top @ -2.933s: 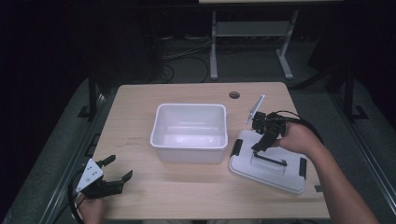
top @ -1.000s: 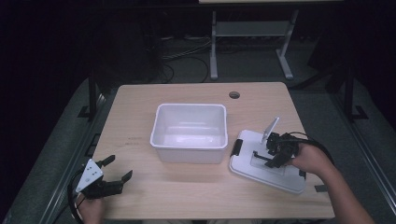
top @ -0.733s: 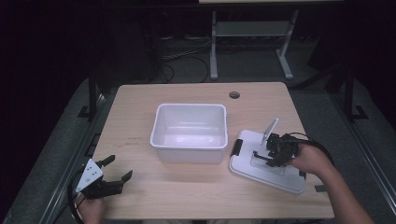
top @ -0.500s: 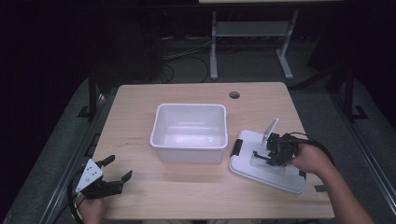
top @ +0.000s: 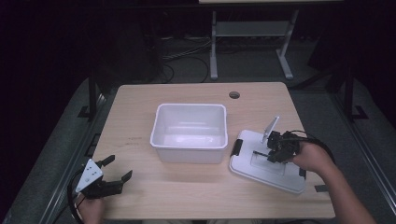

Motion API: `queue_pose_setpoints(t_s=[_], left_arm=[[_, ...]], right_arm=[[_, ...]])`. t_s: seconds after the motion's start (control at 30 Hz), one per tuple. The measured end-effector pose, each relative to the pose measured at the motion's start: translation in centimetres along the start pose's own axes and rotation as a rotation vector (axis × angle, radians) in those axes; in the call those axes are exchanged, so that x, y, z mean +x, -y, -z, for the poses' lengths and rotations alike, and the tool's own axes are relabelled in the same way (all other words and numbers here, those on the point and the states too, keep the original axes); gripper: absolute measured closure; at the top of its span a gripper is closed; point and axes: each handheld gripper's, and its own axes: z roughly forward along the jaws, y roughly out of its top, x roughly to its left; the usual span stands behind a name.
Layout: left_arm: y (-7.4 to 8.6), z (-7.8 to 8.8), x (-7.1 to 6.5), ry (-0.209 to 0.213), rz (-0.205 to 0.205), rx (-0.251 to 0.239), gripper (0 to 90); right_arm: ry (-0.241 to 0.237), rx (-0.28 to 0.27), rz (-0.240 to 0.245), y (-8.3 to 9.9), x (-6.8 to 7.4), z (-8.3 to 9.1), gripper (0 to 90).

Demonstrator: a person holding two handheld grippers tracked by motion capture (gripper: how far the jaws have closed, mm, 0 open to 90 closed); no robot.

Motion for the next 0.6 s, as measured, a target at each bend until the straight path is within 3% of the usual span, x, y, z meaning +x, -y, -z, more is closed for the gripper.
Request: queue_pose_setpoints(t_s=[0.6], left_arm=[[0.0, 0.06, 0.03, -0.001, 0.0, -0.002, 13.5]], right_arm=[[0.008, 0.014, 0.002, -0.31, -0.52, 0.23, 78.7]])
